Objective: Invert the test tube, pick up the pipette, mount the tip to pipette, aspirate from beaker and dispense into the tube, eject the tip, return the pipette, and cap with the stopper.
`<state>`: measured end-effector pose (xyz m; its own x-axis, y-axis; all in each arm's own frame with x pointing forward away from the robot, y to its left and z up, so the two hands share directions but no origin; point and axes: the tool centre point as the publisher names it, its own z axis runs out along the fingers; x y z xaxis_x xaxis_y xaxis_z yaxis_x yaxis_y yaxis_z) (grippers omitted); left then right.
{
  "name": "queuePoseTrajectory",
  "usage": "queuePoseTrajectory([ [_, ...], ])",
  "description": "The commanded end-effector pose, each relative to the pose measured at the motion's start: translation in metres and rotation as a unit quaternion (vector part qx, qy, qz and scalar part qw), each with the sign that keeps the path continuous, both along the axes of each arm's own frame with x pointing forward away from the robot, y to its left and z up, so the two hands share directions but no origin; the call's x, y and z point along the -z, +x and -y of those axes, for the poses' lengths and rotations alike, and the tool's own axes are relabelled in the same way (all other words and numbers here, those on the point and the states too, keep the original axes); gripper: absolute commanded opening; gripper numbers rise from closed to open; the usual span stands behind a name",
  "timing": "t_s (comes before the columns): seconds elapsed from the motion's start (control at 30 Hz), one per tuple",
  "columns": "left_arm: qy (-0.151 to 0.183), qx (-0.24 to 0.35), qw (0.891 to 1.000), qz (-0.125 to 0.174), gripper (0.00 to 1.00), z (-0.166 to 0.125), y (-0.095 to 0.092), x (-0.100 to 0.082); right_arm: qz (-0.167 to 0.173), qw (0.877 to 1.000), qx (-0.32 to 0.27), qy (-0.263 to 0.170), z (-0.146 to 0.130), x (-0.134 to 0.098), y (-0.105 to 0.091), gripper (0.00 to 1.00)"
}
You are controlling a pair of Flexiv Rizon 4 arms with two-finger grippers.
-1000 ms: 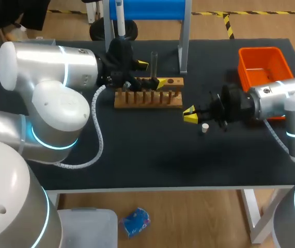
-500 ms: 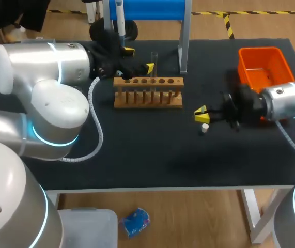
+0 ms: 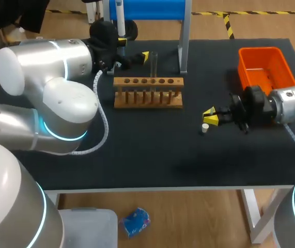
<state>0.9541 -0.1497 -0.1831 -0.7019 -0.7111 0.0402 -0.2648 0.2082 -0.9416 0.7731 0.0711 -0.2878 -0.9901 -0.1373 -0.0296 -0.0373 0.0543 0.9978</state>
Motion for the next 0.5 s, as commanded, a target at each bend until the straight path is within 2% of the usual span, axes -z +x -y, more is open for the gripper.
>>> queuePoseTrajectory([
  [0.03,0.001,-0.004,1.0,0.0,1.0,0.004,0.0,0.001,0.0,1.0,0.0,-0.001,0.0,0.0,-0.001,0.0],
  [0.27,0.001,-0.004,1.0,0.0,1.0,0.004,0.0,0.001,0.0,1.0,0.0,-0.001,0.0,0.0,-0.001,0.0],
  [0.33,0.001,-0.067,0.998,-0.01,1.0,-0.001,0.02,0.007,0.0,1.0,0.0,-0.001,0.0,0.0,-0.001,0.0],
  [0.5,-0.025,-0.107,0.994,-0.006,1.0,-0.006,0.048,0.008,0.0,1.0,0.0,-0.001,0.0,0.0,-0.001,0.0],
])
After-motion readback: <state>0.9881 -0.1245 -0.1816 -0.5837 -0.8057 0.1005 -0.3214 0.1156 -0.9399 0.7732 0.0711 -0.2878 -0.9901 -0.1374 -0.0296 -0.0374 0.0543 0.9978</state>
